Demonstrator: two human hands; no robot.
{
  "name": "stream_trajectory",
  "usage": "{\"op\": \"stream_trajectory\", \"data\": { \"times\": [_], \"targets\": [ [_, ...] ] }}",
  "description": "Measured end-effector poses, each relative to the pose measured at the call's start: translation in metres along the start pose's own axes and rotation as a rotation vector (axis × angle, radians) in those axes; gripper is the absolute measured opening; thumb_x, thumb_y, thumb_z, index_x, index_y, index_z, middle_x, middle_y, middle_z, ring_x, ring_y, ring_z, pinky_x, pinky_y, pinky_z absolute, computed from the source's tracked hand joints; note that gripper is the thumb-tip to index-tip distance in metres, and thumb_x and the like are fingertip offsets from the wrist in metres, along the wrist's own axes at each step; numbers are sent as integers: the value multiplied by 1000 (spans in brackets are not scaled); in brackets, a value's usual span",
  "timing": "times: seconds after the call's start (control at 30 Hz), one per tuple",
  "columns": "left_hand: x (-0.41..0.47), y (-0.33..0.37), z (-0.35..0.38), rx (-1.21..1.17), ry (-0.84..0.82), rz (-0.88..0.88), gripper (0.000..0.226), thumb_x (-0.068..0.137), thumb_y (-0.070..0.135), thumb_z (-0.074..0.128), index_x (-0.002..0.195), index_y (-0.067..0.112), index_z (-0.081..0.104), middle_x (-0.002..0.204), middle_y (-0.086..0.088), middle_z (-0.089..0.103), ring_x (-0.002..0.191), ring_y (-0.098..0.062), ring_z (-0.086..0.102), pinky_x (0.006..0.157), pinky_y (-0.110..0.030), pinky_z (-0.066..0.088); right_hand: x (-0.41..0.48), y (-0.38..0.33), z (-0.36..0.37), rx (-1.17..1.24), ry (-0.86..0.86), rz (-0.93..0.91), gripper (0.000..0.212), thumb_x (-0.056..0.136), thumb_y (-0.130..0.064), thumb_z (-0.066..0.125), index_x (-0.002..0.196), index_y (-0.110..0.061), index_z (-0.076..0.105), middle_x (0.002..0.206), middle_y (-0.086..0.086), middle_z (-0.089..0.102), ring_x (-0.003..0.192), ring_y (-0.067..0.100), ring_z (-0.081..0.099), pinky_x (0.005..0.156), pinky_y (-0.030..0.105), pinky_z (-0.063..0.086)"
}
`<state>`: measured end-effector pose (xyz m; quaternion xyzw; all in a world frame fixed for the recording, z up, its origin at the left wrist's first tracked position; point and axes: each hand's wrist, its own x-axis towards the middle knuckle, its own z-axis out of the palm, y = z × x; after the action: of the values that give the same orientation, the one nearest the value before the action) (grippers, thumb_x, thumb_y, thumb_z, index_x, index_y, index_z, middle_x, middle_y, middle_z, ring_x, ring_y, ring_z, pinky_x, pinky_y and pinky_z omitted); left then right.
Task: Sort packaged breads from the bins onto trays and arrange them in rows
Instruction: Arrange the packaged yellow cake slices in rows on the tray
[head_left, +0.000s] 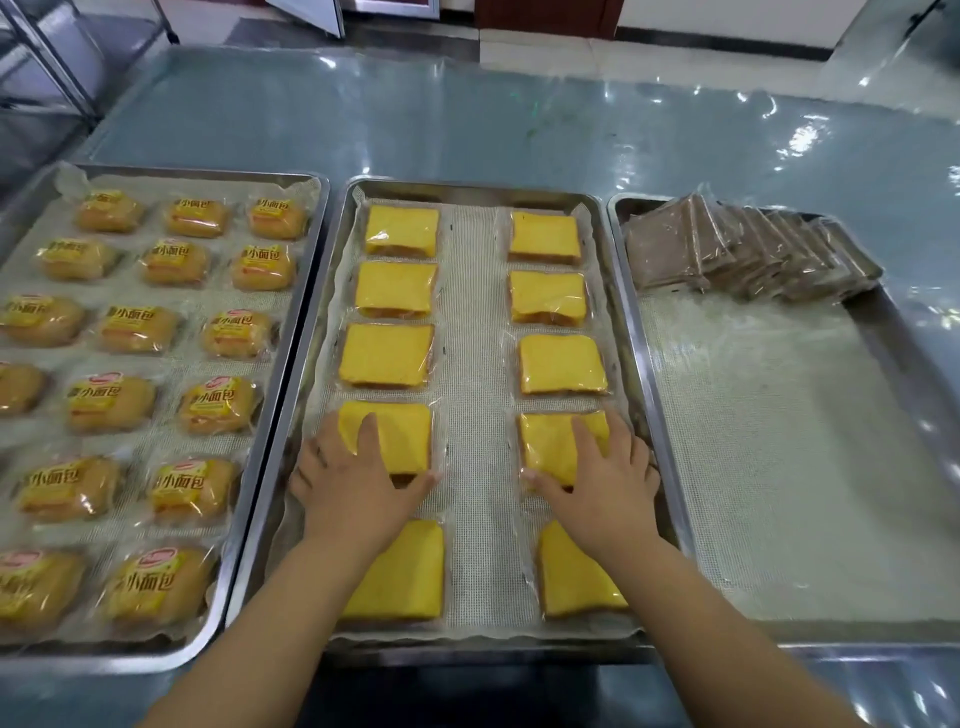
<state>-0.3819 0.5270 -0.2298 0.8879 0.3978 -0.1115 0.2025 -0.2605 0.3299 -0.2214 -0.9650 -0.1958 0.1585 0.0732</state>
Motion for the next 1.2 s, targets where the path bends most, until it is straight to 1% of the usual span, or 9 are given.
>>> {"op": "stream_trajectory", "data": {
  "times": [0.1,0.27,0.43,0.6,0.73,0.8,0.9,0.97,1.2],
  "targets": [
    [-23,-4,6,6,-7,-35,105,68,84,44,148,28,6,153,-8,-10,139,-42,0,111,-58,14,-15,7,5,-1,35,-26,82,82,-72,44,147,-25,23,156,11,8,139,34,14,110,51,21],
    [-54,1,16,-26,-72,-147,115,61,86,49,149,33,-3,154,-11,-13,138,-45,-1,110,-59,13,-32,16,13,-25,9,-88,77,84,-69,45,144,-25,25,155,12,8,141,31,11,113,49,17],
    [-67,1,23,4,-124,-194,125,51,89,54,148,34,-2,155,-11,-12,139,-44,3,110,-58,17,-43,20,18,-54,-35,-130,89,82,-75,37,150,-23,13,157,15,-3,144,33,1,116,47,7],
    [-72,1,24,26,-86,-169,112,63,82,53,149,28,6,155,-12,-7,139,-43,2,110,-55,16,-48,24,20,-40,-84,-130,92,83,-75,35,152,-23,3,158,14,-10,145,32,-6,117,46,1],
    [-79,1,32,79,-77,-132,114,64,86,45,149,25,-1,156,-13,-10,139,-43,-1,111,-56,11,-51,20,22,-37,-70,-106,91,84,-74,37,152,-23,4,158,14,-8,145,31,-6,117,46,2],
    [-78,0,32,70,-102,-141,115,63,86,47,149,27,-1,155,-11,-9,138,-43,4,109,-56,16,-52,19,24,-29,-67,-96,90,85,-72,36,153,-23,4,158,14,-8,146,31,-6,117,46,2],
    [-75,1,28,26,-49,-142,98,65,77,53,142,28,16,146,-9,7,127,-40,21,101,-52,27,-54,19,26,-23,-63,-86,88,86,-72,35,153,-23,3,158,13,-9,146,30,-6,117,46,1],
    [-75,0,25,9,-25,-126,93,64,73,56,138,28,22,140,-8,13,121,-39,26,98,-49,30,-55,19,27,-9,-62,-77,88,86,-72,35,153,-24,3,159,11,-10,146,29,-7,118,46,1],
    [-74,-20,22,38,12,-118,95,68,75,51,143,28,18,148,-9,6,128,-41,19,104,-52,23,-56,20,27,21,-76,-63,87,86,-71,36,153,-28,2,159,8,-11,146,26,-8,117,44,-1]
  ]
}}
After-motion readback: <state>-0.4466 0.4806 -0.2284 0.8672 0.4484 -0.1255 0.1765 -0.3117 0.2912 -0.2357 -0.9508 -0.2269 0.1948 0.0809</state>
